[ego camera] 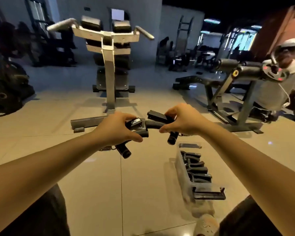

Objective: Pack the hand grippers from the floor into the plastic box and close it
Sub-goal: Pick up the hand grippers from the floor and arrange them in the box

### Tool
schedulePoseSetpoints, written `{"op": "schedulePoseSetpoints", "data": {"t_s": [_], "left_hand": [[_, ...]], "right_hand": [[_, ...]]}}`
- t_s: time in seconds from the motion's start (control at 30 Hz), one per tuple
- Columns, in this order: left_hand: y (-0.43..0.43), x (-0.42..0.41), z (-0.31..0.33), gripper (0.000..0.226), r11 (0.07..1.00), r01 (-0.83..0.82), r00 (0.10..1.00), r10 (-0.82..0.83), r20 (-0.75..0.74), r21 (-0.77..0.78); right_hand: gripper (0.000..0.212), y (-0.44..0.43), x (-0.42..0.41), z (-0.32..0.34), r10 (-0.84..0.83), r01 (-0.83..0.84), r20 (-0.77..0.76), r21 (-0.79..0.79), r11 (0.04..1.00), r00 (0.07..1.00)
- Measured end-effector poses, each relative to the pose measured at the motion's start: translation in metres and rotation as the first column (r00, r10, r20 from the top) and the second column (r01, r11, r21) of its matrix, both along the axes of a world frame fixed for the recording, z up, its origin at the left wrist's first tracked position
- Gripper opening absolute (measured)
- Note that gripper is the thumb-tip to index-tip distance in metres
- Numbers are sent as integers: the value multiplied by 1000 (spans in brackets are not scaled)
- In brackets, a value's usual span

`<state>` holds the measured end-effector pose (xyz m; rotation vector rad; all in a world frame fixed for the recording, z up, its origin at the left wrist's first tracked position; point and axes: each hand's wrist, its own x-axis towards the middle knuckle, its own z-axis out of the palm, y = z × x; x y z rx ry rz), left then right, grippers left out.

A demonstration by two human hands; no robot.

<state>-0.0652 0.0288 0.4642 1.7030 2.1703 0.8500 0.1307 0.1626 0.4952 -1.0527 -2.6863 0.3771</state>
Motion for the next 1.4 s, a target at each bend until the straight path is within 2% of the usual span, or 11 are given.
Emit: {"op": "schedulePoseSetpoints", "data": {"t_s": [0.2,0.33,0.6,0.73,0.9,1.03,1.17,1.27,1.4], "left_hand": [[92,66,-18,83,993,98,995,-98,8,-61],[143,84,-38,82,988,122,992,-118,36,-98],[229,82,-85,91,986,70,994,-57,92,-149],[267,82,-119,90,971,46,999,-41,28,-234],[292,89,-150,86,945,115,993,-117,12,-307],[315,88,-177,83,923,131,991,-110,80,-362],[337,88,-193,81,918,91,993,-52,110,-387],[345,93,-210,78,908,84,990,-31,135,-411],[346,88,-231,91,868,82,996,-54,71,-489]], "right_hand": [[51,67,81,-19,-127,127,-3,-29,992,992],[51,116,109,-39,-174,177,52,-60,982,983],[52,218,110,-94,-213,248,247,-118,962,945],[47,260,103,-151,-187,250,324,-165,954,928],[52,279,107,-203,-173,243,317,-199,949,933],[60,303,110,-237,-184,274,331,-251,928,926],[65,321,107,-264,-248,339,333,-251,907,910],[62,324,104,-295,-309,408,357,-247,879,882],[63,323,103,-332,-428,522,328,-294,801,842]]}}
